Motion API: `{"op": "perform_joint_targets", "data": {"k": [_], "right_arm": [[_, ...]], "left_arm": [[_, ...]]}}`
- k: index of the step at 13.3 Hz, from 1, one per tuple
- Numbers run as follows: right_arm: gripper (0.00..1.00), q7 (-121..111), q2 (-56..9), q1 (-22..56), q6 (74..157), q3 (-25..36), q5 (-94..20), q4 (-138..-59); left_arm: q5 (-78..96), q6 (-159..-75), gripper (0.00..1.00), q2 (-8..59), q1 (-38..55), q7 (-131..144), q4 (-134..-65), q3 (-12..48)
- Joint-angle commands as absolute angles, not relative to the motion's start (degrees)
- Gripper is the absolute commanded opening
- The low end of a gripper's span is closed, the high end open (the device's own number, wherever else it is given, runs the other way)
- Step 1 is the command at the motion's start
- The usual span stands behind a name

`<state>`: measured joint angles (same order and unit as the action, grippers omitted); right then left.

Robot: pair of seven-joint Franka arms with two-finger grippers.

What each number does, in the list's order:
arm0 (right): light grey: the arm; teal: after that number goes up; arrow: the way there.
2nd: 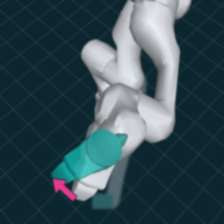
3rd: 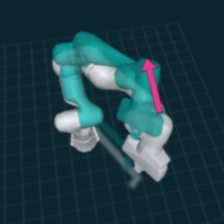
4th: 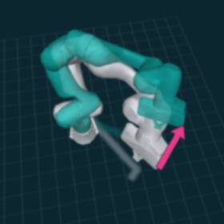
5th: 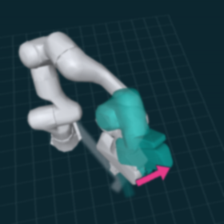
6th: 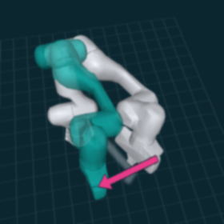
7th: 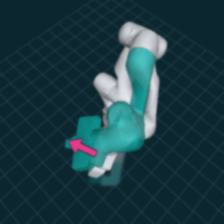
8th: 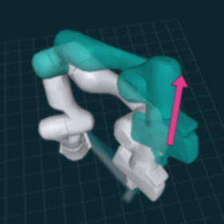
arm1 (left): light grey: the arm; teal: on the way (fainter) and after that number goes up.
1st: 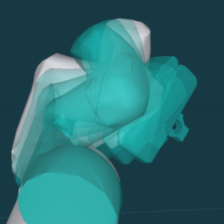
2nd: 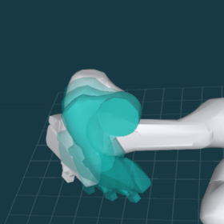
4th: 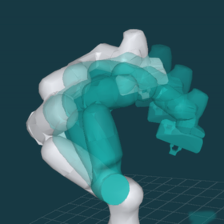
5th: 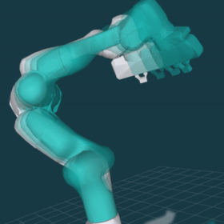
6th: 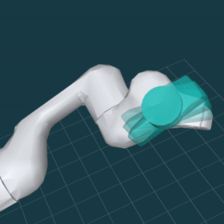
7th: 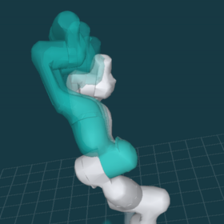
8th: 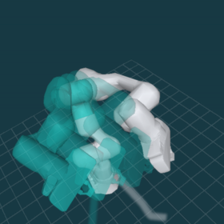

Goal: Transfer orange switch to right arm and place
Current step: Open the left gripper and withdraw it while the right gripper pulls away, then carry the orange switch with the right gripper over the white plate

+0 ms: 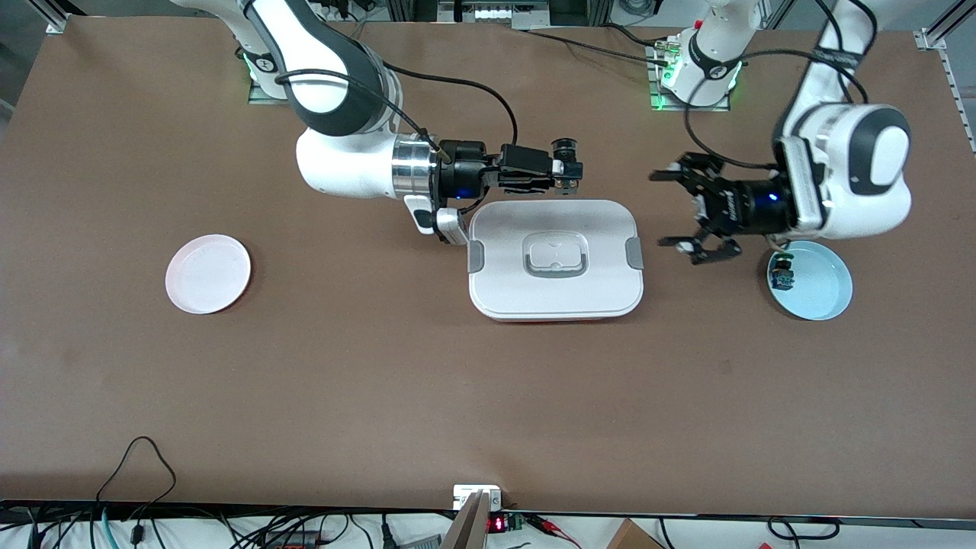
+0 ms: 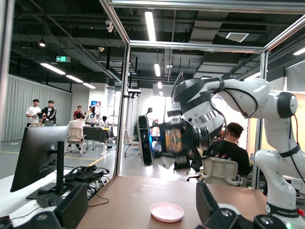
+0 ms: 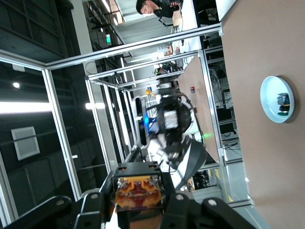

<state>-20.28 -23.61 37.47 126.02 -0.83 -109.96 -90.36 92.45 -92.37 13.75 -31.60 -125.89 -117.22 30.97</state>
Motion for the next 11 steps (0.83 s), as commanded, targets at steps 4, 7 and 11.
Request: {"op": "perform_joint_targets", "data": {"k": [4, 7, 11], "right_arm": [[0.02, -20.9, -20.9, 28.8, 115.7, -1.1, -99.2, -94.8], [0.01, -20.8, -20.3, 23.3, 111.2, -1.0, -95.5, -97.5], [0.01, -20.6, -18.8, 16.2, 99.2, 2.3, -87.7, -101.5]], "left_arm": [[57.8, -78.9, 1.0, 34.1, -43.8, -126.7, -85.6, 31.9], [49.7, -76.6, 1.0, 38.6, -46.6, -126.5, -77.5, 31.7], [37.2, -76.6, 1.0, 38.4, -46.7, -123.6, -69.4, 30.9]]}}
